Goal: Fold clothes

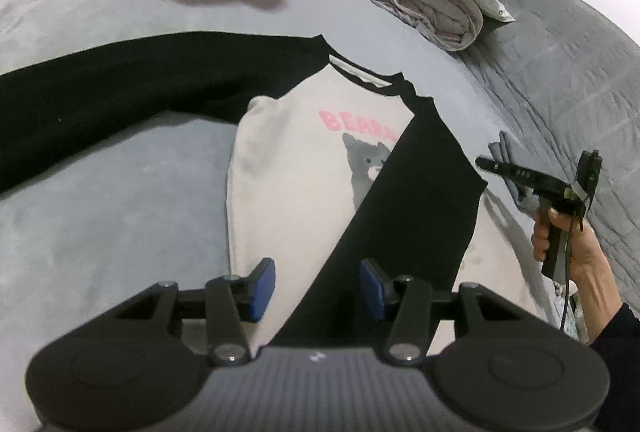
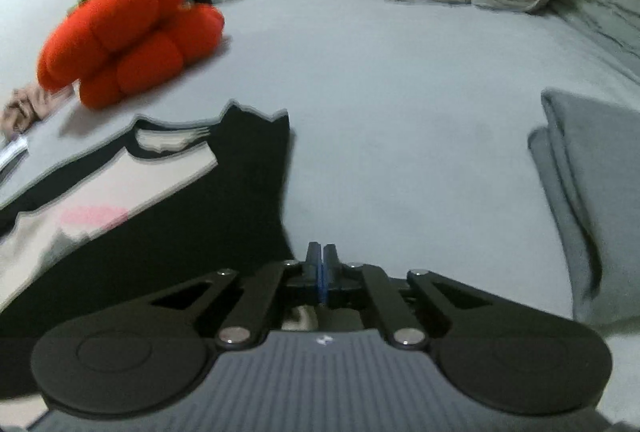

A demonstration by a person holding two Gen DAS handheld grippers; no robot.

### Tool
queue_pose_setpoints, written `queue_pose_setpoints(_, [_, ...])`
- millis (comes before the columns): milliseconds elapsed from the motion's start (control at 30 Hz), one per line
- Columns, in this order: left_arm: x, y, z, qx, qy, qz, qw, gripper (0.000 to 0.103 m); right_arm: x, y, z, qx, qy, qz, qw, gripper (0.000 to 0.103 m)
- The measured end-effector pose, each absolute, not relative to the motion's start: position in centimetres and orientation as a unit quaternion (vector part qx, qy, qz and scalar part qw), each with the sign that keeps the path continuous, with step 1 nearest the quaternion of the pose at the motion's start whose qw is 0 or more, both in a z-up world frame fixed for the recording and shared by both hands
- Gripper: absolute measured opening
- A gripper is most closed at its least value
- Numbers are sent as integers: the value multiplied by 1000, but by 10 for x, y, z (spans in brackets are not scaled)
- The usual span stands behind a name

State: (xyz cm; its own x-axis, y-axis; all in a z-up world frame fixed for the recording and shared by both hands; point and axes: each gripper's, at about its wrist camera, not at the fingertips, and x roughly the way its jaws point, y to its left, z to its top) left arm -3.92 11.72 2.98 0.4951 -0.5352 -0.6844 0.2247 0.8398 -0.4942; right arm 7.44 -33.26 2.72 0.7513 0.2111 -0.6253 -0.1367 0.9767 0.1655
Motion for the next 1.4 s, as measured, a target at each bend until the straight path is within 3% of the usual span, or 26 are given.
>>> queue_pose_setpoints(33, [-38, 117, 29, -172, 450, -223, 848, 49, 74, -331, 32, 57, 326, 103, 938, 42])
queue_pose_setpoints(67, [-37, 117, 28, -172, 452, -222, 847, 49, 76, -327, 33, 59, 322, 118, 938, 49])
queue_pose_setpoints(167, [-35, 117, 27, -173, 454, -222, 845, 49, 85, -309, 20, 33, 348, 146, 926, 49])
queue_pose_setpoints(200, [-34, 116, 27, -171, 454, -222, 845, 49, 86, -303, 13, 7, 360, 140, 922, 40])
queue_pose_setpoints(233, [-34, 114, 27, -170, 454, -223, 845, 49, 86, -302, 9, -3, 358, 136, 924, 19])
queue_pose_setpoints(267, [-34, 113, 27, -168, 455, -225, 845, 49, 87, -305, 10, 11, 355, 136, 925, 6])
queue_pose_setpoints(433, [-33, 109, 26, -162, 457, -228, 844, 49, 83, -315, 32, 49, 326, 126, 936, 5])
queue_pose_setpoints(600, [-33, 108, 23, -155, 462, -226, 843, 49, 91, -320, 9, 57, 354, 109, 927, 5])
queue_pose_setpoints(800, [-31, 114, 20, -167, 465, -228, 839, 49, 87, -348, 8, 179, 335, 110, 919, 4])
queue_pose_setpoints(1200, [-30, 114, 19, -166, 468, -229, 837, 49, 84, -350, 7, 139, 334, 63, 930, 1])
queue_pose_setpoints(1267, [-30, 114, 20, -170, 468, -228, 837, 49, 85, -342, 19, 112, 319, 59, 939, 16])
queue_pose_setpoints(1300, [-30, 114, 21, -172, 467, -228, 837, 49, 87, -339, 23, 102, 312, 66, 942, 29])
queue_pose_setpoints(1333, [-30, 114, 22, -172, 464, -230, 838, 49, 91, -335, 25, 98, 306, 81, 943, 54])
queue_pose_setpoints(1400, [-30, 112, 23, -168, 462, -230, 840, 49, 100, -324, 25, 87, 303, 112, 942, 60])
